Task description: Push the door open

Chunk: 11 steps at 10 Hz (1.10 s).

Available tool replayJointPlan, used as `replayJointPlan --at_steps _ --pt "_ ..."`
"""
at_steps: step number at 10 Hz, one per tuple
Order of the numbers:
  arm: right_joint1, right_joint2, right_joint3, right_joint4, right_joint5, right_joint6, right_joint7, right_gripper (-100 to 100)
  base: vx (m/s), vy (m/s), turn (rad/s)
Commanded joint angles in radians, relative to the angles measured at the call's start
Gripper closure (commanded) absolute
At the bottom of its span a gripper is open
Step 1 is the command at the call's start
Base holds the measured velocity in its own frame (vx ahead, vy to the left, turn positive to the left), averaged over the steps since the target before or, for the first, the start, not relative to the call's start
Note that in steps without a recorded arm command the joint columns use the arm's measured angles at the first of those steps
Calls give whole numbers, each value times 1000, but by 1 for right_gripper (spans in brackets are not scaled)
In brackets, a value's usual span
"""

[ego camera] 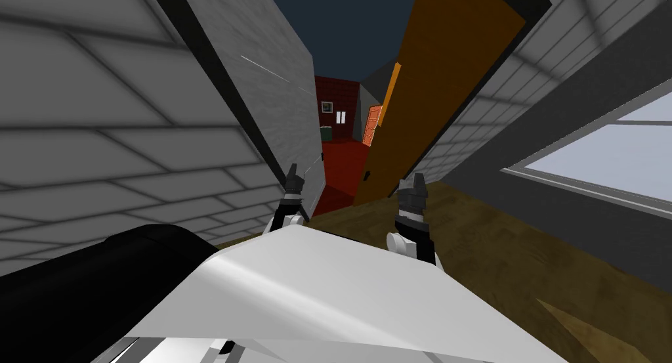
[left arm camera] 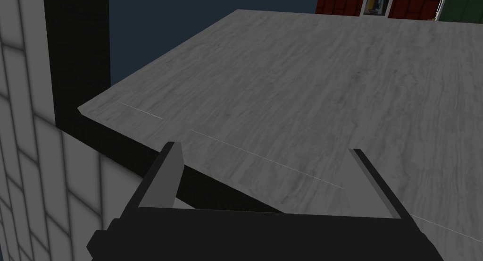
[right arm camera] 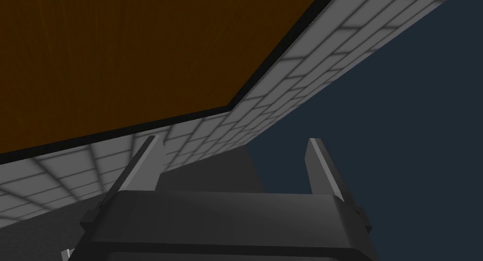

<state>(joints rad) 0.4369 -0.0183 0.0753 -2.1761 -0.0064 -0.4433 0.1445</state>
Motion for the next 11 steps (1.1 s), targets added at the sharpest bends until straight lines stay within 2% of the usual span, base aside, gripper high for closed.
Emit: replayJointPlan --at_steps 1,2,3,4,5,6,7,8,9,10,11 --pt "-23 -8 8 50 -4 -11 -10 -100 82 -85 75" --pt "-23 -8 8 59 -4 -11 -10 -100 54 -54 24" --pt "-37 -14 14 96 -8 -20 -16 -100 53 -49 65" --pt "-37 -14 14 101 -8 -20 -16 -100 37 -40 31" --pt "-51 -19 20 142 -11 -30 -22 -100 35 -48 58" --pt "-51 -19 20 142 -11 -30 -22 -100 31 -40 35" --pt "-66 -25 26 179 -14 -40 -29 -100 43 -49 54" --pt "-66 -25 26 185 -14 -40 -29 -100 38 -53 35" --pt "-81 -30 32 222 -18 -51 -36 -100 60 -59 66" --pt "-81 -30 32 231 -18 -51 -36 -100 43 -46 45" --pt "-97 -36 39 270 -22 -62 -43 -100 50 -46 68"
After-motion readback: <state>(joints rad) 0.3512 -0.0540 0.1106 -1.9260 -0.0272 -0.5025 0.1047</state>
